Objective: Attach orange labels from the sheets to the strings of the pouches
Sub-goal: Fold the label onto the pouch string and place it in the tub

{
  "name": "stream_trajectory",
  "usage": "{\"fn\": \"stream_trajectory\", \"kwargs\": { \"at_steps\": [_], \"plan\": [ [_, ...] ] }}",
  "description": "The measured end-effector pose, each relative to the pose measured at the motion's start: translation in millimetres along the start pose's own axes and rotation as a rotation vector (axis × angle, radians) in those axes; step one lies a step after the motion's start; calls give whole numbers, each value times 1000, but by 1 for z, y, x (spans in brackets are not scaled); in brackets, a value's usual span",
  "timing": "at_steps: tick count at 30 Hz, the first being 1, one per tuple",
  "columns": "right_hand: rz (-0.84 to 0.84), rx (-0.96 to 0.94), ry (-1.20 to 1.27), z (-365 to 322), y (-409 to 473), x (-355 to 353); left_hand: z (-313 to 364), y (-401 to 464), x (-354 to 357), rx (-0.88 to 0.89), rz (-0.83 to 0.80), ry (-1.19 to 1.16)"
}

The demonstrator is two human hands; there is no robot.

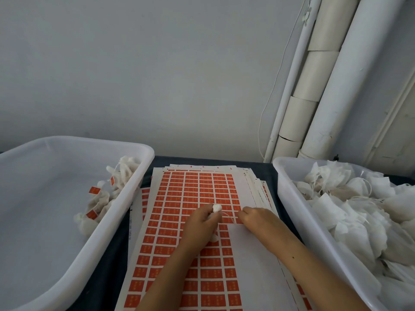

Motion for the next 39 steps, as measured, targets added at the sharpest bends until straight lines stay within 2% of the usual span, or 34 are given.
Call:
{"fn": "stream_trajectory", "kwargs": {
  "at_steps": [3,13,22,29,32,39],
  "plan": [
    [-32,16,1,1,2,4,-1,0,0,-3,4,11],
    [41,-82,-54,-9,1,4,2,-2,-1,0,2,7],
    [122,6,98,4,-1,5,0,-15,-5,0,4,-22],
    [7,22,54,8,2,16,-1,-21,-10,-21,18,-28],
    [-29,-90,-7,-4,-1,10,-1,-21,-9,-19,17,-10],
    [23,-114,-61,-21,-15,-1,1,-22,-9,-11,19,-14]
  ]
}}
Point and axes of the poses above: each hand's wrist, its own y-axis towards the middle knuckle, its own x-axis out of the palm, z = x × y, the point moved 7 cm from there along y, towards the middle knuckle, and after that the axes turned 6 degrees about -z, right-handed, at the moved point
